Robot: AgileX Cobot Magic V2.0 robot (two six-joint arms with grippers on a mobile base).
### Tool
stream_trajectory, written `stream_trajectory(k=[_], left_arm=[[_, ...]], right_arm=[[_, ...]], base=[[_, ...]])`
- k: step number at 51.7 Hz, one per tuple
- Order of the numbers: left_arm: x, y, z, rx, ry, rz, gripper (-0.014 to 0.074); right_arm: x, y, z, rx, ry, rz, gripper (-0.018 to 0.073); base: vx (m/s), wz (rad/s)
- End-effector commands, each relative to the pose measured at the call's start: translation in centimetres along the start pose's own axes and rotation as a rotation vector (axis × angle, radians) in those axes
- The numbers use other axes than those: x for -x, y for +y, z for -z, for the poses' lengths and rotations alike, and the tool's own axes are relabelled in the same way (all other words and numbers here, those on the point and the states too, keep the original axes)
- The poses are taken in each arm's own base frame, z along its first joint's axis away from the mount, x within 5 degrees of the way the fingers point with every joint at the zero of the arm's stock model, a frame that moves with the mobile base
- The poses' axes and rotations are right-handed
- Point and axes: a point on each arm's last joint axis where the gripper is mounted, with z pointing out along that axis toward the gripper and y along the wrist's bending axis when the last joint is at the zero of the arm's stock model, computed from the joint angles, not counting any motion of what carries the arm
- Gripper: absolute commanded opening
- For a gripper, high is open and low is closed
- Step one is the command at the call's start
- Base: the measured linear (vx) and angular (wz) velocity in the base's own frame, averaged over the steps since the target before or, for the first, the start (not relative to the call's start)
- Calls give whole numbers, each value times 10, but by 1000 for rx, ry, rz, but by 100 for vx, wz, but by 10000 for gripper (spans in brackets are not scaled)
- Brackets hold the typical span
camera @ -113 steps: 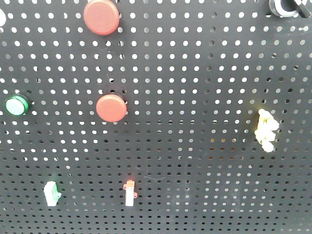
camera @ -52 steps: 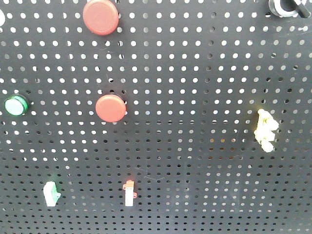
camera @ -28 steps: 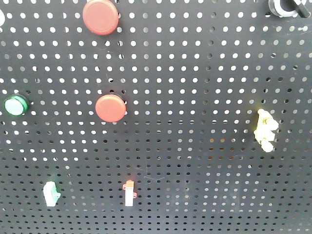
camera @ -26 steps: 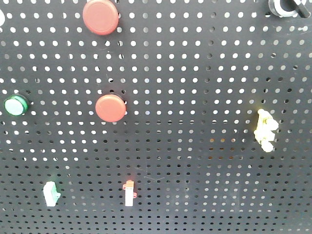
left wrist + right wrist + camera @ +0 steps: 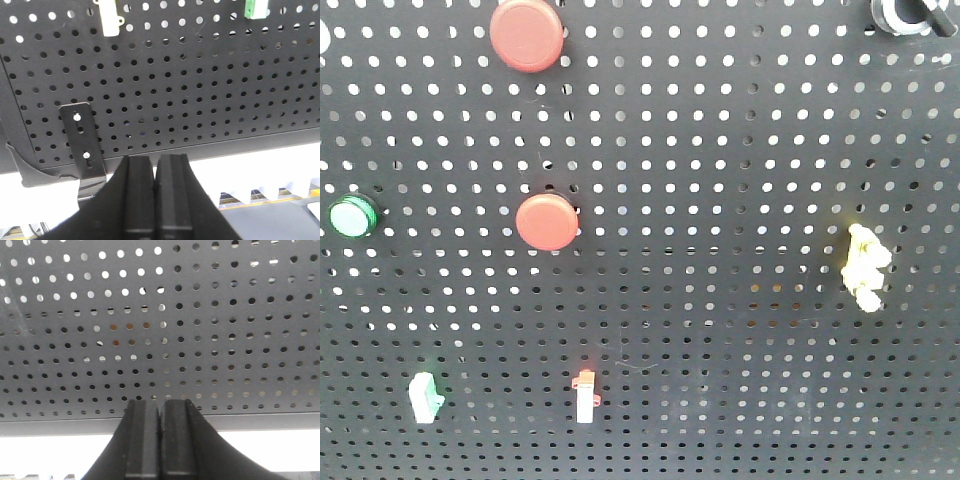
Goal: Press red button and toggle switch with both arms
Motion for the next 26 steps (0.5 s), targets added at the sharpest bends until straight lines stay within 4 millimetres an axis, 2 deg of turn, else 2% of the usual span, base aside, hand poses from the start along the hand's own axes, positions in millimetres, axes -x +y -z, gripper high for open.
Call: stream_trajectory(k=[1, 26], left_arm=[[-3, 0, -1, 1, -63, 7, 1], [-3, 0, -1, 1, -63, 7, 1]], right_arm=[[5, 1, 1, 9, -94, -2, -3], [5, 1, 1, 9, -94, -2, -3]], base=[[0, 0], [0, 0]])
